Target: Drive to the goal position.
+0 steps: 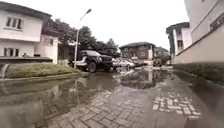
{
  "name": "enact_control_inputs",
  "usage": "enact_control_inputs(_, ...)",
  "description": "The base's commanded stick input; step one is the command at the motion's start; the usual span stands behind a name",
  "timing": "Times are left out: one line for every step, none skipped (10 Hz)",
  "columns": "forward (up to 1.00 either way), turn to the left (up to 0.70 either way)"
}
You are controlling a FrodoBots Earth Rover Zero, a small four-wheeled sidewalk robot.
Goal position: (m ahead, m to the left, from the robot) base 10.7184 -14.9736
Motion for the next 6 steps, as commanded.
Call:
enact_control_inputs(0.7, 0.0)
enact_control_inputs(0.7, 0.0)
enact_control_inputs(0.7, 0.0)
enact_control_inputs(0.7, 0.0)
enact_control_inputs(0.7, 0.0)
enact_control_inputs(0.7, 0.0)
